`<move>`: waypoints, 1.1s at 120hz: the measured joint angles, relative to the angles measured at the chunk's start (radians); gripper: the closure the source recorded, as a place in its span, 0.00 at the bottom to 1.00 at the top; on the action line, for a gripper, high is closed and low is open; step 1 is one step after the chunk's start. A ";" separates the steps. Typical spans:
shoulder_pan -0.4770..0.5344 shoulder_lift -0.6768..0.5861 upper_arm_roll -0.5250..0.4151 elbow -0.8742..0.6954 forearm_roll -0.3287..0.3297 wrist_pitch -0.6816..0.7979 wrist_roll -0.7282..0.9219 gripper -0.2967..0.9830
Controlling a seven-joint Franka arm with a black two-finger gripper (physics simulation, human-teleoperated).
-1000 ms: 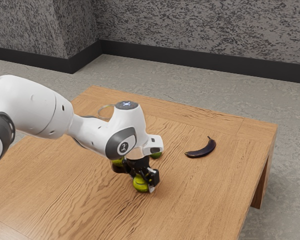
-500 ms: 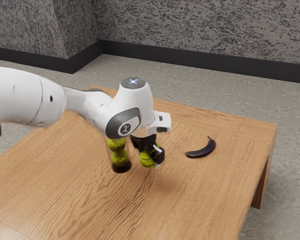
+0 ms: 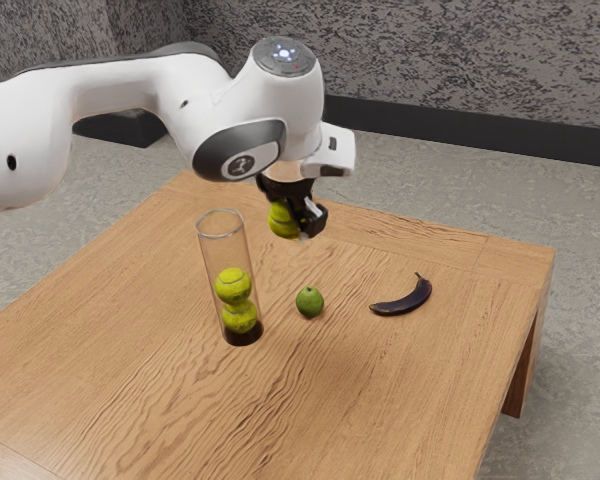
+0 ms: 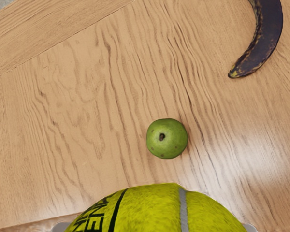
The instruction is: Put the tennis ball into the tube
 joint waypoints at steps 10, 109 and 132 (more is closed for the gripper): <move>-0.010 -0.010 0.024 -0.001 0.016 -0.041 -0.013 0.54; -0.250 -0.010 0.496 -0.005 -0.096 -0.086 0.020 0.54; -0.253 -0.007 0.479 -0.002 -0.100 -0.082 0.040 0.43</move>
